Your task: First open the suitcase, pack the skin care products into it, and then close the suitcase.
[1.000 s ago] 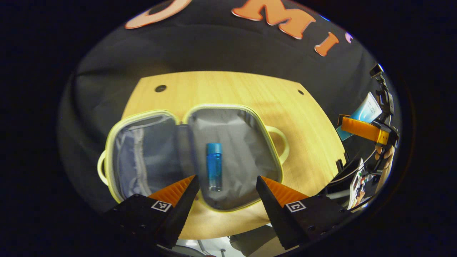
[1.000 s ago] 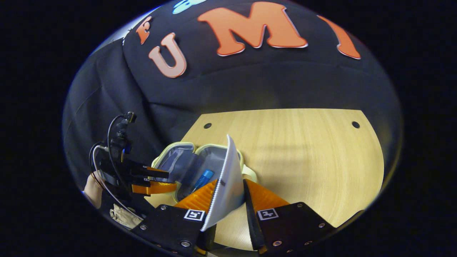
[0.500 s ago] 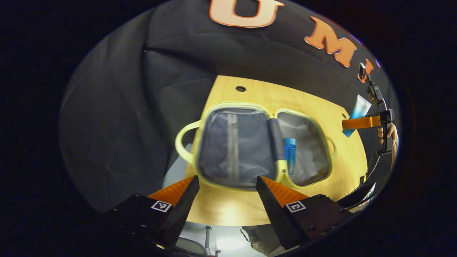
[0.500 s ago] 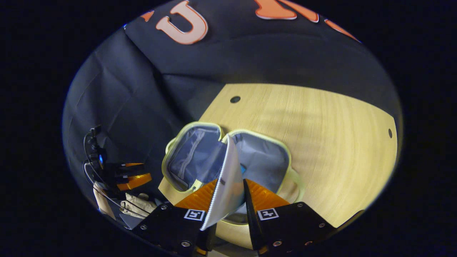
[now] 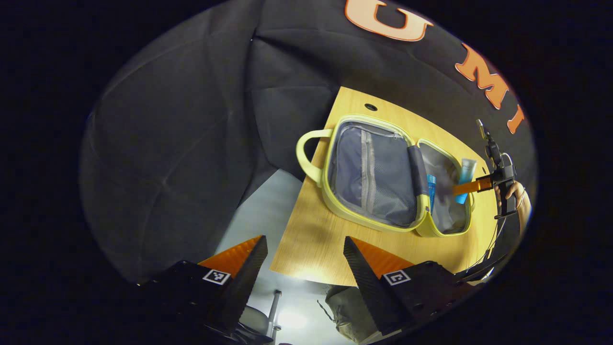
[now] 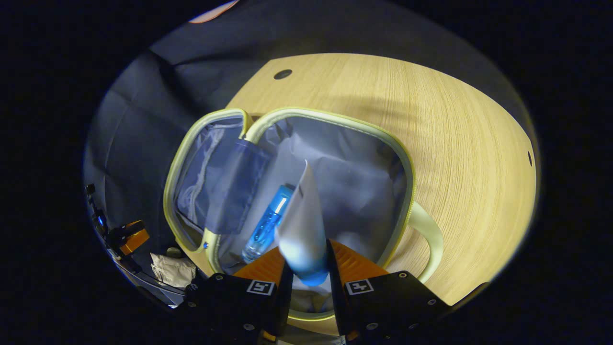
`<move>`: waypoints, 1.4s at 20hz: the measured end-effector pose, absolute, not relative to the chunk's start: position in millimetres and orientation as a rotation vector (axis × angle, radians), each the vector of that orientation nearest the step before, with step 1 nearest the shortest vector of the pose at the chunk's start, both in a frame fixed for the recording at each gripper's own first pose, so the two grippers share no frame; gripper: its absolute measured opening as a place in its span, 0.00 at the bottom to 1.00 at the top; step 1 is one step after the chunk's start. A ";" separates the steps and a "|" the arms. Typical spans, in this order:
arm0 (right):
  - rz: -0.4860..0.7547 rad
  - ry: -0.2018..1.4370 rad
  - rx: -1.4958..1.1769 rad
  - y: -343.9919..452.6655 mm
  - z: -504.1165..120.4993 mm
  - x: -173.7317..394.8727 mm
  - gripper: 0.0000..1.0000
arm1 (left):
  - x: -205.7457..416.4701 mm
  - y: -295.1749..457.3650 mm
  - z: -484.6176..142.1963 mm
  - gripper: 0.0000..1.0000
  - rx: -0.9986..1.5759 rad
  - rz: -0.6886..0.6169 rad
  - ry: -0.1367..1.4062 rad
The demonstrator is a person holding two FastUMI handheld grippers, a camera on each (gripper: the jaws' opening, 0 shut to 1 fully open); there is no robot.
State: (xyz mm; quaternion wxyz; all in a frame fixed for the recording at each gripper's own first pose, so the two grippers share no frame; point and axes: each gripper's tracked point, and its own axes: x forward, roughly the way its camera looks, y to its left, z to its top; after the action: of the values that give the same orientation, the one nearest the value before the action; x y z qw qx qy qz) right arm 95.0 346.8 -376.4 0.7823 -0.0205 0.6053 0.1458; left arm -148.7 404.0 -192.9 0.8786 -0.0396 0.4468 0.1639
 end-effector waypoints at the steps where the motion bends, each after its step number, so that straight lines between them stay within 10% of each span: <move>1: 0.301 1.305 -0.030 346.9 -381.7 98.0 0.40 | -154.6 407.8 -191.0 1.00 -0.093 0.346 0.936; 4: 0.269 1.303 -0.012 343.1 -381.7 100.1 0.38 | -167.1 420.6 -185.1 1.00 -0.120 0.350 0.948; 9: 0.310 1.267 -0.008 354.9 -364.4 91.0 0.93 | -144.8 427.0 -193.4 1.00 -0.166 0.347 0.937; 28: 0.250 0.989 0.214 327.9 -292.7 80.1 0.95 | 15.9 492.8 -223.7 0.98 -0.754 0.260 0.684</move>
State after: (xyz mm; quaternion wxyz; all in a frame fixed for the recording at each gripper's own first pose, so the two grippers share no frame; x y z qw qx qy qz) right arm 80.1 327.9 -292.7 0.8672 0.1022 0.4725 0.1195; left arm 15.9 492.8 -223.7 0.8651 -0.3599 0.3265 0.1243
